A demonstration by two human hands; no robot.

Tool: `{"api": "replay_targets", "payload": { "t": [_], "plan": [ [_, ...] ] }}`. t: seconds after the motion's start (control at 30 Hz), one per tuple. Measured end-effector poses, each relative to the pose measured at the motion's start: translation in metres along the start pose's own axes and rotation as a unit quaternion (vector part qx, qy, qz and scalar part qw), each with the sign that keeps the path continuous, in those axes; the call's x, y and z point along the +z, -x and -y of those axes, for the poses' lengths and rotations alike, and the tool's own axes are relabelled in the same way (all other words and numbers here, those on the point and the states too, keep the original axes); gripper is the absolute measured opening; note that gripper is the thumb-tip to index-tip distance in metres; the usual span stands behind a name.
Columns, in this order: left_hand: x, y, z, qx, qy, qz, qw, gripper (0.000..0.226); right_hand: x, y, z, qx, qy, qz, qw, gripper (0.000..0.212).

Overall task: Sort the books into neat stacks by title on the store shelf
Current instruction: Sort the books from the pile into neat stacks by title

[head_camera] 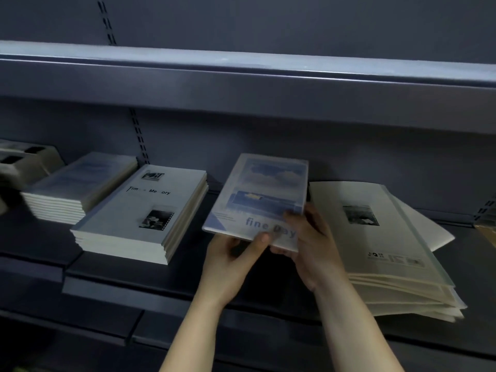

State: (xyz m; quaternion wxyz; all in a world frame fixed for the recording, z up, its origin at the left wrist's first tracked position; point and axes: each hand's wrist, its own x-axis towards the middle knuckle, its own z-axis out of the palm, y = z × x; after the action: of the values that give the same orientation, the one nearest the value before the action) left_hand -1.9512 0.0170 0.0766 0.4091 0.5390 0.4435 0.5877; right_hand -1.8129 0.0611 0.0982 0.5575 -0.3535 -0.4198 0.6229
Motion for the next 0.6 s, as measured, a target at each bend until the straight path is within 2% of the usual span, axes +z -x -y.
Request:
{"api": "replay_targets", "payload": {
  "t": [0.07, 0.13, 0.2, 0.27, 0.3, 0.43, 0.6],
  "plan": [
    [-0.014, -0.002, 0.001, -0.011, -0.072, 0.052, 0.996, 0.054, 0.004, -0.003, -0.001, -0.018, 0.003, 0.0, 1.0, 0.018],
    [-0.032, -0.005, 0.004, -0.009, -0.216, 0.095, 0.972, 0.053, 0.01, -0.007, -0.004, -0.041, 0.027, -0.004, 0.999, 0.019],
    [-0.052, -0.01, 0.009, 0.024, -0.409, 0.088, 0.908, 0.053, 0.017, -0.01, -0.008, -0.06, 0.047, -0.014, 0.997, 0.018],
    [-0.071, -0.011, 0.013, 0.055, -0.528, 0.052, 0.846, 0.053, 0.027, -0.014, -0.013, -0.07, 0.05, -0.028, 0.996, 0.018],
    [-0.081, -0.012, 0.013, 0.065, -0.551, 0.037, 0.831, 0.053, 0.032, -0.017, -0.015, -0.071, 0.05, -0.035, 0.996, 0.017],
    [-0.131, -0.015, 0.013, 0.095, -0.582, -0.014, 0.808, 0.049, 0.062, -0.026, -0.028, -0.066, 0.058, -0.053, 0.995, 0.013],
    [-0.197, -0.018, 0.009, 0.09, -0.586, -0.031, 0.805, 0.052, 0.109, -0.037, -0.052, -0.053, 0.064, -0.064, 0.995, 0.018]
  ]
}}
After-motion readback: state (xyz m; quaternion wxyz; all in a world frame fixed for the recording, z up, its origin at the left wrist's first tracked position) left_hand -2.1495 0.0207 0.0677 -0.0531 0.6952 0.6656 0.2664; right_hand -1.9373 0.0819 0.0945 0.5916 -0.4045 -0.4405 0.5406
